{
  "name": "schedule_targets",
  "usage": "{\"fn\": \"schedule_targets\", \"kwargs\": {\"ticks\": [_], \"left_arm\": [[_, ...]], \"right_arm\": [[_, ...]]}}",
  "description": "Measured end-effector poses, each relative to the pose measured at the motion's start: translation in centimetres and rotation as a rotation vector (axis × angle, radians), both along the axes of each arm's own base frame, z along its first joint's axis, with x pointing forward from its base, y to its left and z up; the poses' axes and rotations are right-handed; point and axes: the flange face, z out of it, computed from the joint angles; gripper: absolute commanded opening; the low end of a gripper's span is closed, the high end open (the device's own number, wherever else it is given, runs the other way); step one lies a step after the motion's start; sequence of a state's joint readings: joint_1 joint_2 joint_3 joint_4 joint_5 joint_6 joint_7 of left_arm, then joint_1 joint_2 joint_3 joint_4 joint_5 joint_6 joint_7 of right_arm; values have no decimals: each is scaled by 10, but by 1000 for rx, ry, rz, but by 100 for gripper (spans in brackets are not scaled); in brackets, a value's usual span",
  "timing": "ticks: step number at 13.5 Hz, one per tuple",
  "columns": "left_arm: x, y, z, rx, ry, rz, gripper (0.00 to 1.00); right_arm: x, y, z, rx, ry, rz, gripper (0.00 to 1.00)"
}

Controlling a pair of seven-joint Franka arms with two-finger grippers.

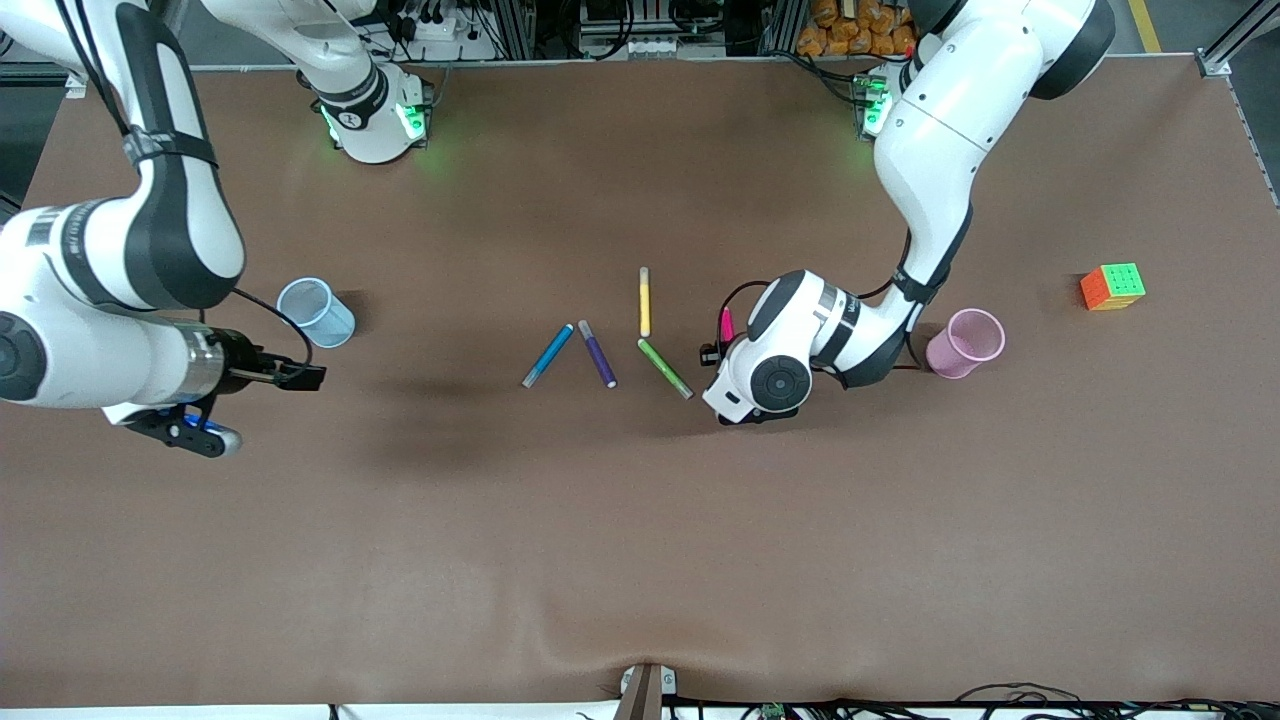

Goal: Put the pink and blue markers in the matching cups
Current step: 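Lift the pink marker with the left gripper while the right gripper grasps the blue marker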

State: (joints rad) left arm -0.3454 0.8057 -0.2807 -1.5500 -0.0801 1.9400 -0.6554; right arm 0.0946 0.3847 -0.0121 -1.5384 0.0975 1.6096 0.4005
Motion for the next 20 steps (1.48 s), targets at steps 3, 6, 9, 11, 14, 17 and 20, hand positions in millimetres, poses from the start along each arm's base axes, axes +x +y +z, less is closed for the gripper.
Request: {"fn": "schedule_targets", "kwargs": {"ticks": [3,6,9,11,14,17,20], "left_arm": [[10,5,5,0,-14,12,50],[16,5,7,-5,-21,18,45],[15,3,-1,-4,-13,17,36],[15,2,-4,-3,-9,17,11],[16,2,-3,-8,-11,9,0],[25,3,7,-17,-34,15,0],[49,22,51,45,-136,-33,0]], "right_arm": [[0,30,-11,-26,8,-38,100],[-5,78,-23,-59,7,-90,100],[-13,123,-62,-68,-28,-199,100],[-23,146,-95,-84,-56,-254,100],[-44,190,-138,-120,-63,-321,100],[-62,232,-172,-140,-70,-324,84],[-68,239,-191,-131,-109,-352,69]]}}
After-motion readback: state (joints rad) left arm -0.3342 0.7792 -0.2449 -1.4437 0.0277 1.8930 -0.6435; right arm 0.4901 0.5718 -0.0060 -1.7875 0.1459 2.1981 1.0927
